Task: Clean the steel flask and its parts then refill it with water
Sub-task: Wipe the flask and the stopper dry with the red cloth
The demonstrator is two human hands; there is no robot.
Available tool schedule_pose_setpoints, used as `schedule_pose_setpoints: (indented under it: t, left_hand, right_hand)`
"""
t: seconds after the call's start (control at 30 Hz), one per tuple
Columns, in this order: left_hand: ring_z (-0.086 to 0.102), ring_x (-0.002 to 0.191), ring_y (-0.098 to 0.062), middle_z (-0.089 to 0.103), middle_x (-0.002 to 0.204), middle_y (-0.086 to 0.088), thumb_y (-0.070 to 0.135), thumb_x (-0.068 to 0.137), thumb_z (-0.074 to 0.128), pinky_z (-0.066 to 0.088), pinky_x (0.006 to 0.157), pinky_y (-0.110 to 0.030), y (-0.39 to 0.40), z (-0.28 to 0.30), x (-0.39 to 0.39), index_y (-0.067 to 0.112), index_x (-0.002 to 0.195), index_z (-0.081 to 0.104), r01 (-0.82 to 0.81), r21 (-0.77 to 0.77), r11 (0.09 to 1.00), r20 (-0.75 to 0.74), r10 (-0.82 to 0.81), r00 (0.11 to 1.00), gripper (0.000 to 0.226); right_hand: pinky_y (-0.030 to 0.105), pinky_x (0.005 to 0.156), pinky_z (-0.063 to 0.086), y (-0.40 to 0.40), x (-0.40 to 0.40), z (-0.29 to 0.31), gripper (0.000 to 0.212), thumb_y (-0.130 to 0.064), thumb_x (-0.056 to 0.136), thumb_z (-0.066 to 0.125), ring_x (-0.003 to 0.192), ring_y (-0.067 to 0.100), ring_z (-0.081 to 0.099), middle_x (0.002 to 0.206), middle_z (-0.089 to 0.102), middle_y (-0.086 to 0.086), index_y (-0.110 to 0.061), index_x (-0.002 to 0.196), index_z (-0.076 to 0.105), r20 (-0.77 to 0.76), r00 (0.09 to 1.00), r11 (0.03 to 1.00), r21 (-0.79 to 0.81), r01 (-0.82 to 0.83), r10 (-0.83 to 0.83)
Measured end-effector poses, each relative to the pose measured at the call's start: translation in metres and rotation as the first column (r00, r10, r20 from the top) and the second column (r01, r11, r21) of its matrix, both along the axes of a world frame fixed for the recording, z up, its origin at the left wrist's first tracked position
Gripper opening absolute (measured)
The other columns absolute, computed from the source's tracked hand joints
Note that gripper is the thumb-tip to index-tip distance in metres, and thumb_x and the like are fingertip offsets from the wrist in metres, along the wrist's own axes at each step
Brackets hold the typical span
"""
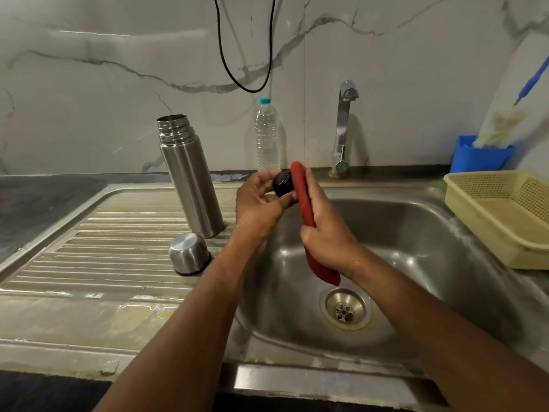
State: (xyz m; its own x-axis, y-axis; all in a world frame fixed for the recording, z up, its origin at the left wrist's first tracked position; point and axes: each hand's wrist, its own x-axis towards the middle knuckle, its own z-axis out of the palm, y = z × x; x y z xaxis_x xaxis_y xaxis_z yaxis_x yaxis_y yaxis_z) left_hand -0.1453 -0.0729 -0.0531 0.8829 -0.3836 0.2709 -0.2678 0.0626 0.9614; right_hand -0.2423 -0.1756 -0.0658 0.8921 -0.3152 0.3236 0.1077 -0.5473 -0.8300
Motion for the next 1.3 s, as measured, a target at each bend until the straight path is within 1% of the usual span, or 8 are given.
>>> schedule_pose_setpoints:
  t: [0.17, 0.27, 0.37, 0.6, 0.8, 0.97, 1.13, 1.3]
  left_hand:
    - [0.075, 0.108, -0.020, 0.074, 0.123, -0.012, -0.011, 0.079, 0.082, 0.060, 0.092, -0.028, -0.011, -0.004, -0.008, 0.007, 0.128, 0.066, 0.191, -0.005, 0.982, 0.106, -0.189, 0.976, 0.054]
    - [0.071, 0.115, -0.015, 0.075, 0.122, -0.003, -0.001, 0.077, 0.088, 0.056, 0.097, -0.022, -0.006, -0.008, -0.002, 0.013, 0.128, 0.067, 0.108, -0.006, 0.994, 0.143, -0.106, 0.984, 0.056]
    - [0.068, 0.115, -0.006, 0.073, 0.123, 0.002, 0.004, 0.076, 0.090, 0.050, 0.090, -0.008, 0.001, -0.008, 0.006, 0.014, 0.129, 0.067, 0.011, 0.000, 1.000, 0.148, -0.011, 0.989, 0.059]
    - [0.069, 0.122, -0.018, 0.074, 0.126, -0.007, -0.007, 0.076, 0.085, 0.055, 0.106, -0.035, -0.004, -0.006, -0.004, 0.009, 0.132, 0.062, 0.174, -0.045, 0.984, 0.156, -0.165, 0.974, 0.062]
    - [0.066, 0.106, 0.000, 0.071, 0.114, 0.014, 0.017, 0.078, 0.091, 0.044, 0.090, -0.003, -0.002, -0.009, 0.003, 0.027, 0.124, 0.067, -0.164, 0.151, 0.975, 0.381, 0.095, 0.920, 0.053]
    - [0.076, 0.098, -0.011, 0.077, 0.112, 0.002, 0.011, 0.079, 0.091, 0.060, 0.089, -0.025, 0.003, -0.008, 0.007, 0.019, 0.126, 0.070, -0.034, 0.133, 0.990, 0.183, 0.009, 0.983, 0.053]
    - [0.076, 0.090, -0.015, 0.074, 0.109, -0.006, 0.002, 0.072, 0.092, 0.059, 0.075, -0.020, -0.002, -0.007, -0.004, 0.012, 0.116, 0.067, 0.050, 0.073, 0.996, 0.100, -0.057, 0.993, 0.052]
    - [0.072, 0.094, -0.015, 0.075, 0.101, 0.000, 0.013, 0.067, 0.097, 0.058, 0.079, -0.019, 0.008, -0.014, 0.012, 0.019, 0.106, 0.067, -0.074, 0.093, 0.993, 0.116, 0.063, 0.991, 0.050]
  right_hand:
    - [0.048, 0.114, 0.049, -0.015, -0.003, 0.012, 0.098, 0.013, 0.076, 0.051, 0.131, 0.018, 0.060, 0.147, 0.058, 0.003, -0.035, 0.160, 0.036, 0.076, 0.995, 0.907, 0.421, 0.024, -0.061]
    - [0.034, 0.091, 0.062, -0.007, -0.004, 0.016, 0.094, 0.028, 0.078, 0.041, 0.104, 0.014, 0.074, 0.131, 0.067, 0.011, -0.023, 0.157, 0.042, 0.048, 0.999, 0.804, 0.595, -0.020, -0.011]
    - [0.030, 0.084, 0.062, -0.001, -0.007, 0.017, 0.083, 0.029, 0.080, 0.041, 0.097, 0.016, 0.074, 0.112, 0.074, 0.007, -0.020, 0.145, 0.053, 0.033, 0.999, 0.824, 0.566, 0.006, -0.030]
    - [0.029, 0.080, 0.063, -0.007, -0.006, 0.017, 0.090, 0.031, 0.078, 0.036, 0.108, 0.023, 0.073, 0.124, 0.071, 0.015, -0.018, 0.153, 0.046, 0.052, 0.998, 0.762, 0.647, -0.009, -0.033]
    - [0.040, 0.086, 0.057, -0.004, -0.003, 0.014, 0.092, 0.026, 0.080, 0.042, 0.100, 0.019, 0.068, 0.118, 0.072, 0.005, -0.026, 0.157, 0.044, 0.021, 0.997, 0.891, 0.450, 0.058, -0.075]
    - [0.023, 0.074, 0.048, 0.000, -0.003, 0.009, 0.092, 0.014, 0.090, 0.048, 0.090, 0.008, 0.059, 0.123, 0.063, 0.002, -0.038, 0.163, 0.028, -0.062, 0.997, 0.942, 0.328, 0.064, -0.046]
    - [0.043, 0.107, 0.054, -0.011, 0.000, 0.006, 0.095, 0.018, 0.085, 0.047, 0.121, 0.014, 0.062, 0.135, 0.061, -0.007, -0.042, 0.159, 0.035, -0.035, 0.997, 0.919, 0.388, 0.077, -0.069]
    - [0.023, 0.086, 0.048, -0.003, -0.001, 0.004, 0.091, 0.015, 0.089, 0.049, 0.108, 0.010, 0.061, 0.144, 0.057, 0.001, -0.032, 0.164, 0.027, -0.057, 0.998, 0.962, 0.270, 0.031, -0.016]
